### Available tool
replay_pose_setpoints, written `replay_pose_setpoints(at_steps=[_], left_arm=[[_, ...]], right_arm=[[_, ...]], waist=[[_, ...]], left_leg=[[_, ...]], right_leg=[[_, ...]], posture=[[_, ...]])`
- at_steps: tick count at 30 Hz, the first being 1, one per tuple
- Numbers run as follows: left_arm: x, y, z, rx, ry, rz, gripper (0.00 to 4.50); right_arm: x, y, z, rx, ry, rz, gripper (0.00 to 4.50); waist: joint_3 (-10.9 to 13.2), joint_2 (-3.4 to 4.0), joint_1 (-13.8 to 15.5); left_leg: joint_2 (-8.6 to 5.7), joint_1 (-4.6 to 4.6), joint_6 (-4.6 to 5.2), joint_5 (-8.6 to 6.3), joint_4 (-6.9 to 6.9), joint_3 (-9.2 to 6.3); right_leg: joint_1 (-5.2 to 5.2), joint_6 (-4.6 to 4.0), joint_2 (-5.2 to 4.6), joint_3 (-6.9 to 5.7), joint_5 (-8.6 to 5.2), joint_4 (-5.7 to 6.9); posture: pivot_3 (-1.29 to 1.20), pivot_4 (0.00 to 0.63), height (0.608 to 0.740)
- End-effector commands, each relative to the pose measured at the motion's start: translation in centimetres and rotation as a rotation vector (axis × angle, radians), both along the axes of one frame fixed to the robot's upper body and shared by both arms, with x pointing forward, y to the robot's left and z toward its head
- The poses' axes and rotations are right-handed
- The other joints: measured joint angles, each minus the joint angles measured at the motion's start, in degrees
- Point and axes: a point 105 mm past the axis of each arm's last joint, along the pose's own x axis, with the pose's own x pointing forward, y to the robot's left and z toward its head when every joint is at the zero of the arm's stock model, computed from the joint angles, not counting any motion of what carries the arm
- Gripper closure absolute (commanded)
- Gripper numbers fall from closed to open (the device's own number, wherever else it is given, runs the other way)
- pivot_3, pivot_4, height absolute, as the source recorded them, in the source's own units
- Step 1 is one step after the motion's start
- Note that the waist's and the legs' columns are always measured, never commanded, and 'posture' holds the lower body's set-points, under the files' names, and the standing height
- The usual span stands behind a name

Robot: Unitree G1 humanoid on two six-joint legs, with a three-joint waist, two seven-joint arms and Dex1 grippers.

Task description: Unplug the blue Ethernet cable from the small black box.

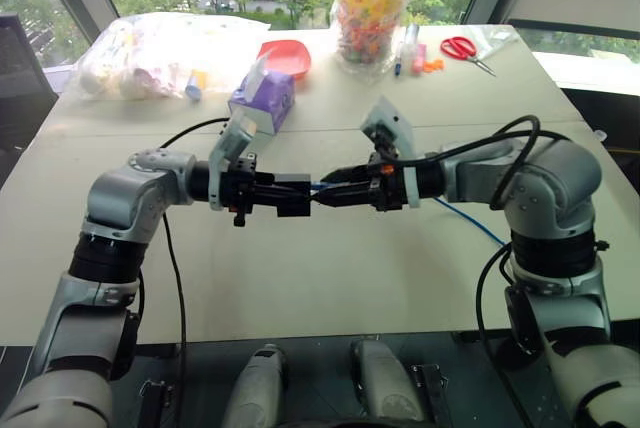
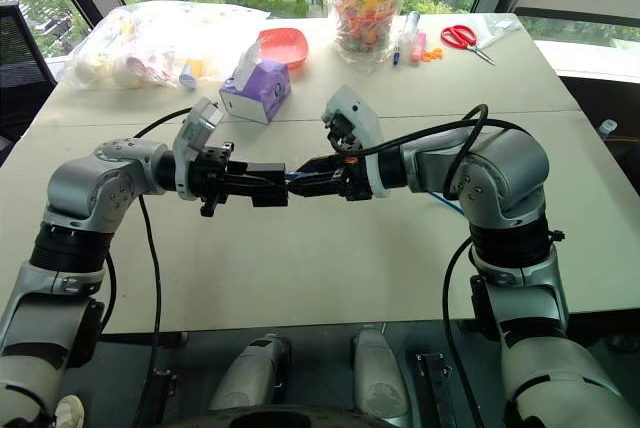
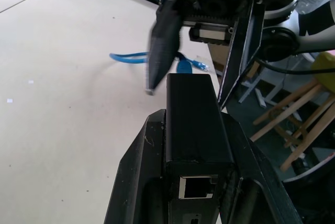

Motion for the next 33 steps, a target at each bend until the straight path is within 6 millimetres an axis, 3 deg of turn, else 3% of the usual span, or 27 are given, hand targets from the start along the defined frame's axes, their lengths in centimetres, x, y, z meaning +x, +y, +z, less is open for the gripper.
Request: replay_pose_setpoints(at_steps=[1,17,33], left_arm=[[-0.4,-0.1,0.9,-0.008,-0.05,-0.02,3.97],[-0.7,0.2,0.9,0.001,-0.046,-0.034,3.97],[-1.0,1.2,1.1,-0.002,-0.03,-0.021,3.97]], right_arm=[[-0.2,0.2,1.4,0.019,-0.043,0.02,4.48],[0.0,-0.5,0.6,-0.006,-0.013,-0.006,4.48],[2.1,-5.0,-1.2,-0.061,0.02,-0.134,4.48]], waist=[[0.0,0.0,-0.01],[0.0,0.0,0.0],[0.0,-0.01,0.01]], left_leg=[[0.0,0.0,0.0,0.0,0.0,0.0],[0.0,-0.01,0.0,0.0,0.0,0.0],[0.0,-0.01,0.0,0.0,0.0,0.0]], right_leg=[[0.0,0.0,0.0,0.0,0.0,0.0],[0.0,0.0,0.0,0.0,0.0,-0.01],[0.0,0.01,0.0,0.0,0.0,-0.02]], posture=[[0.0,0.15,0.74],[0.0,0.15,0.74],[0.0,0.15,0.74]])
